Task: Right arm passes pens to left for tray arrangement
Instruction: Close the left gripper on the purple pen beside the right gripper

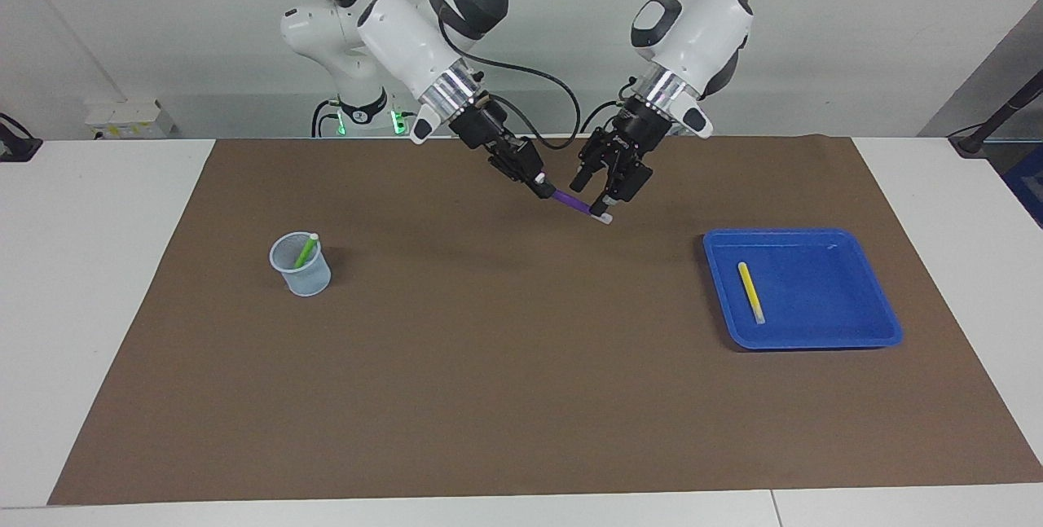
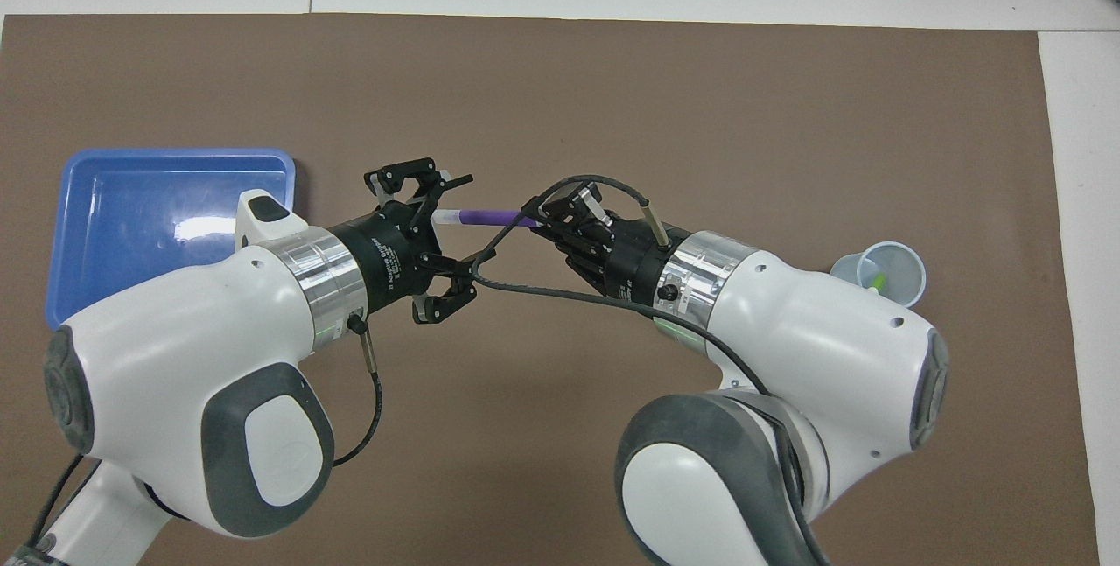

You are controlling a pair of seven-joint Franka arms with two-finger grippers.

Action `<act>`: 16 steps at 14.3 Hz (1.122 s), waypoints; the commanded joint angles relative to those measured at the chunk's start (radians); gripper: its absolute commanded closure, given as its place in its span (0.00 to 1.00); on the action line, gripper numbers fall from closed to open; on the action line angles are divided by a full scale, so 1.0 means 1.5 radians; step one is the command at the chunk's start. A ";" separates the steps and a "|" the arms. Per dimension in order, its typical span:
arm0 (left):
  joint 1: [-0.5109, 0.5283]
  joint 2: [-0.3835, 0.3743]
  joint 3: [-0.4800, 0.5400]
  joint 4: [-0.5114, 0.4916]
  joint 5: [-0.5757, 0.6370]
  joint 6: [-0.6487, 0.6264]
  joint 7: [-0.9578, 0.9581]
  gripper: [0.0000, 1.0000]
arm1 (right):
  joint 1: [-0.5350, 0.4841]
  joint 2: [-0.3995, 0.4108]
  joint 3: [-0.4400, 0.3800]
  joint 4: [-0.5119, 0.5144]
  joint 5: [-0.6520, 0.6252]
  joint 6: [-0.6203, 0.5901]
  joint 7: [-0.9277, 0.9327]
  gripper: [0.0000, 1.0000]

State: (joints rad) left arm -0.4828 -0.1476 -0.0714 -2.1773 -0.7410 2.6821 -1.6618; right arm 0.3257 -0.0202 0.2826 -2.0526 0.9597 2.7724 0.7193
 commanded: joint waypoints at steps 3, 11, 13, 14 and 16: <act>-0.015 -0.006 0.003 -0.017 -0.011 0.034 -0.004 0.17 | 0.011 -0.004 0.002 -0.007 0.014 0.013 0.007 1.00; -0.015 -0.003 0.003 -0.015 -0.009 0.027 0.007 0.83 | 0.011 -0.003 0.002 -0.007 0.014 0.013 0.005 1.00; -0.015 -0.003 0.003 -0.014 -0.009 0.026 0.007 0.94 | 0.011 -0.003 0.002 -0.007 0.014 0.013 0.004 1.00; -0.015 -0.003 0.003 -0.015 -0.009 0.025 0.006 1.00 | 0.011 -0.003 0.002 -0.007 0.014 0.013 0.004 1.00; -0.015 -0.004 0.003 -0.015 -0.009 0.025 0.005 1.00 | 0.011 -0.003 0.002 -0.007 0.014 0.013 0.004 1.00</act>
State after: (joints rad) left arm -0.4937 -0.1443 -0.0787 -2.1886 -0.7405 2.7043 -1.6468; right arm 0.3379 -0.0186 0.2796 -2.0544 0.9597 2.7827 0.7193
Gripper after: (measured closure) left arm 0.802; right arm 0.815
